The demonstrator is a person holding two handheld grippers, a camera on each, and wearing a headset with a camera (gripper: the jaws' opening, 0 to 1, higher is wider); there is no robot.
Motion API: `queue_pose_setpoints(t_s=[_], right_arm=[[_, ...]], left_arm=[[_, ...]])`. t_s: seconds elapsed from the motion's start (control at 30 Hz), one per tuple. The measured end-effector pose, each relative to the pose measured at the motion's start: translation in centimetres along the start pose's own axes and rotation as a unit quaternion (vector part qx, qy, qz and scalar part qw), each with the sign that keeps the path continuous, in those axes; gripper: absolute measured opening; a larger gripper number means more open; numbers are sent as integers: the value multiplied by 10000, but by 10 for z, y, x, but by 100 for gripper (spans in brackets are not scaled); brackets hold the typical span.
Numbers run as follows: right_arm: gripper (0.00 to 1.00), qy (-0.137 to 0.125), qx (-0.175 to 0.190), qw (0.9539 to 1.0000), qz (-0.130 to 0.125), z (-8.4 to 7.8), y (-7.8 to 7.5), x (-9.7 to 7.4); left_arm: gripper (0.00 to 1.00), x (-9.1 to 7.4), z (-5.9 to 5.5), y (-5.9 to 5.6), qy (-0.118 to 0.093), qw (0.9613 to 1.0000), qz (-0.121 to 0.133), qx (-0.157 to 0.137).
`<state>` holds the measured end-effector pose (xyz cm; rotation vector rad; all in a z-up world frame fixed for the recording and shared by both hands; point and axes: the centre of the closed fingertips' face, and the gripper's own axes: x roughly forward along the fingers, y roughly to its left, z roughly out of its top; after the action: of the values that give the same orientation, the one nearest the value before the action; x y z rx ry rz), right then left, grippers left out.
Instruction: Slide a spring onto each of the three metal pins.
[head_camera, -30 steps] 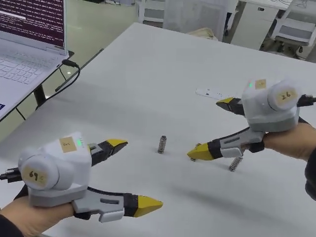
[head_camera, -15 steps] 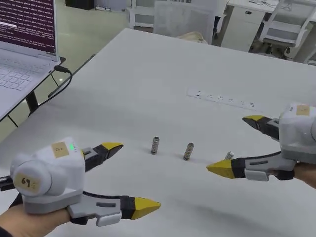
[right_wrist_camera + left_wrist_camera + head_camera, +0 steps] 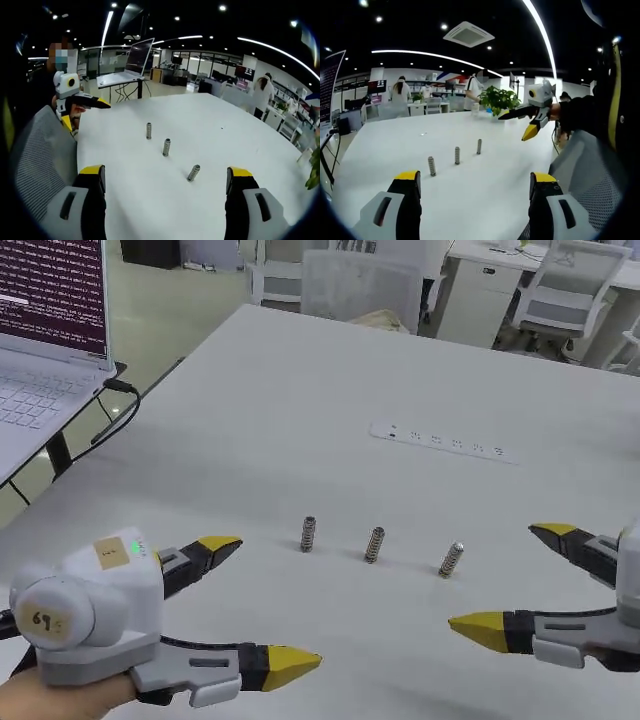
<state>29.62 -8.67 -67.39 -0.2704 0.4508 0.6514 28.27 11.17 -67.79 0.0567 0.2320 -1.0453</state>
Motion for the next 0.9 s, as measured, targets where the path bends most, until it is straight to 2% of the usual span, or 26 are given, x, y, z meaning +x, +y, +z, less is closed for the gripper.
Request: queue_pose_setpoints(t_s=[0.2, 0.33, 0.5, 0.7, 0.9], right_arm=[[100, -17, 198, 9997, -116, -13, 2, -11], [100, -74, 408, 9990, -159, -20, 5, -16], [100, 15, 480, 9988, -128, -28, 9, -13], [100, 21, 555, 9984, -83, -36, 5, -6], [100, 81, 666, 9977, -45, -52, 2, 2]], left_arm=[[87, 1, 0, 0, -7, 10000, -4, -46], [87, 2, 0, 6, -44, 9999, 32, -117], [87, 5, -4, 15, -7, 9998, 86, -178], [87, 7, -11, 28, 31, 9994, 188, -292], [87, 8, -21, 35, 104, 9987, 320, -395]])
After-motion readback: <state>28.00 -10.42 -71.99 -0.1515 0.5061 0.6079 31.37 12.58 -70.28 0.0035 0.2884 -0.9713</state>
